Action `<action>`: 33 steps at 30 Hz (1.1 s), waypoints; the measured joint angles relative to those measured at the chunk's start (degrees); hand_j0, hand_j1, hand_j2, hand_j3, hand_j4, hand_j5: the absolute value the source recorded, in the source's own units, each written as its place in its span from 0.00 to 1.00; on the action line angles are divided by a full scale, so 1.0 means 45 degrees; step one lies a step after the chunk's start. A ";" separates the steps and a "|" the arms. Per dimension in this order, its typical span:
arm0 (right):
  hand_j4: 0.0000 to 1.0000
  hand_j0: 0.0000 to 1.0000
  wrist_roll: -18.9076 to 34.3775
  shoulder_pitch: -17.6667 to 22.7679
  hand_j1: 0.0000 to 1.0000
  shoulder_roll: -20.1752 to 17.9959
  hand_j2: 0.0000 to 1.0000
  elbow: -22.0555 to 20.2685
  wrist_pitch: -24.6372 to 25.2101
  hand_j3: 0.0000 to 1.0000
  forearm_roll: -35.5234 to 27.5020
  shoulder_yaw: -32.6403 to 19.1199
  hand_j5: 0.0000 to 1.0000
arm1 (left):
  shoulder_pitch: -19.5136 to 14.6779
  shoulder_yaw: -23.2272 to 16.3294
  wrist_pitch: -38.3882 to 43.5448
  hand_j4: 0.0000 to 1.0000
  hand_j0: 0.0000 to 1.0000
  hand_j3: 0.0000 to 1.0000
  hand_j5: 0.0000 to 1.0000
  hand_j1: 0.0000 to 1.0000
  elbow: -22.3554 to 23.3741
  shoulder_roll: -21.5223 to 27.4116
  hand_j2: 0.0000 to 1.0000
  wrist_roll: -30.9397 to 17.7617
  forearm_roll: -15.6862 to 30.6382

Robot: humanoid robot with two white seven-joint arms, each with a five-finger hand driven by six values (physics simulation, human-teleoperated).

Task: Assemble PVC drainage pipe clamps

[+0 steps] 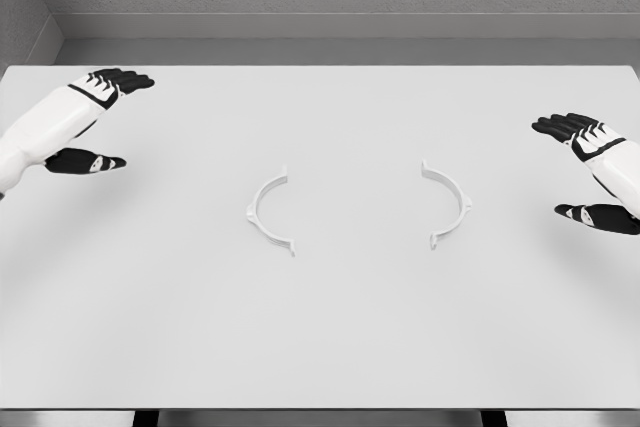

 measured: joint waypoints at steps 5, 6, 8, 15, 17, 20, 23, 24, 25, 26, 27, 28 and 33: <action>1.00 1.00 -0.0009 -0.0097 1.00 0.0007 1.00 -0.0003 0.0000 1.00 -0.0015 0.0015 1.00 | 0.0059 -0.0009 0.0000 1.00 1.00 1.00 1.00 1.00 -0.0088 0.0107 1.00 0.0000 -0.0007; 1.00 1.00 -0.0004 -0.0546 1.00 0.0013 1.00 0.0037 0.0003 1.00 -0.0018 0.0069 1.00 | 0.0078 -0.0013 0.0001 1.00 1.00 1.00 1.00 1.00 -0.0093 0.0122 1.00 0.0001 -0.0008; 1.00 1.00 -0.0002 -0.2427 1.00 0.0245 1.00 0.0531 -0.0005 1.00 0.0117 0.0686 1.00 | 0.0117 -0.0011 0.0001 1.00 1.00 1.00 1.00 1.00 -0.0101 0.0143 1.00 0.0000 -0.0012; 1.00 1.00 -0.0029 -0.3730 1.00 0.1777 1.00 0.2852 -0.0001 1.00 0.2011 0.2891 1.00 | 0.0176 -0.0033 0.0000 1.00 1.00 1.00 1.00 1.00 -0.0138 0.0154 1.00 -0.0002 -0.0008; 1.00 1.00 -0.0077 -0.3730 1.00 0.1900 1.00 0.3058 -0.0002 1.00 0.2210 0.3062 1.00 | 0.0195 -0.0047 0.0000 1.00 1.00 1.00 1.00 1.00 -0.0174 0.0140 1.00 -0.0003 -0.0014; 1.00 1.00 -0.0162 -0.3692 1.00 0.1990 1.00 0.3191 -0.0001 1.00 0.2348 0.3068 1.00 | 0.0430 -0.0047 0.0000 1.00 1.00 1.00 1.00 1.00 -0.0344 0.0140 1.00 -0.0002 -0.0024; 1.00 1.00 -0.0195 -0.3633 1.00 0.2027 1.00 0.3240 0.0000 1.00 0.2408 0.3023 1.00 | 0.0430 -0.0044 0.0000 1.00 1.00 1.00 1.00 1.00 -0.0521 0.0142 1.00 0.0000 -0.0011; 1.00 1.00 -0.0200 -0.3633 1.00 0.2034 1.00 0.3243 0.0001 1.00 0.2446 0.3021 1.00 | 0.0410 -0.0043 0.0001 1.00 1.00 1.00 1.00 1.00 -0.0557 0.0141 1.00 0.0000 -0.0006; 1.00 1.00 -0.0203 -0.3613 1.00 0.2039 1.00 0.3249 0.0001 1.00 0.2520 0.3021 1.00 | 0.0410 -0.0043 0.0001 1.00 1.00 1.00 1.00 1.00 -0.0585 0.0134 1.00 0.0000 -0.0004; 1.00 1.00 -0.0205 -0.3613 1.00 0.2046 1.00 0.3256 0.0001 1.00 0.2579 0.3025 1.00 | 0.0429 -0.0044 0.0001 1.00 1.00 1.00 1.00 1.00 -0.0616 0.0101 1.00 0.0000 -0.0007; 1.00 1.00 -0.0204 -0.3594 1.00 0.2050 1.00 0.3265 0.0001 1.00 0.2626 0.3028 1.00 | 0.0391 -0.0065 0.0001 1.00 1.00 1.00 1.00 1.00 -0.0647 0.0060 1.00 0.0000 -0.0007; 1.00 1.00 -0.0202 -0.3594 1.00 0.2050 1.00 0.3272 0.0001 1.00 0.2668 0.3033 1.00 | 0.0352 -0.0147 0.0002 1.00 1.00 1.00 1.00 1.00 -0.0666 0.0024 1.00 0.0001 -0.0006; 1.00 1.00 -0.0194 -0.3535 1.00 0.2039 1.00 0.3366 0.0027 1.00 0.2871 0.3052 1.00 | 0.0352 -0.0561 0.0001 1.00 1.00 1.00 1.00 1.00 -0.0868 -0.0300 1.00 0.0000 -0.0080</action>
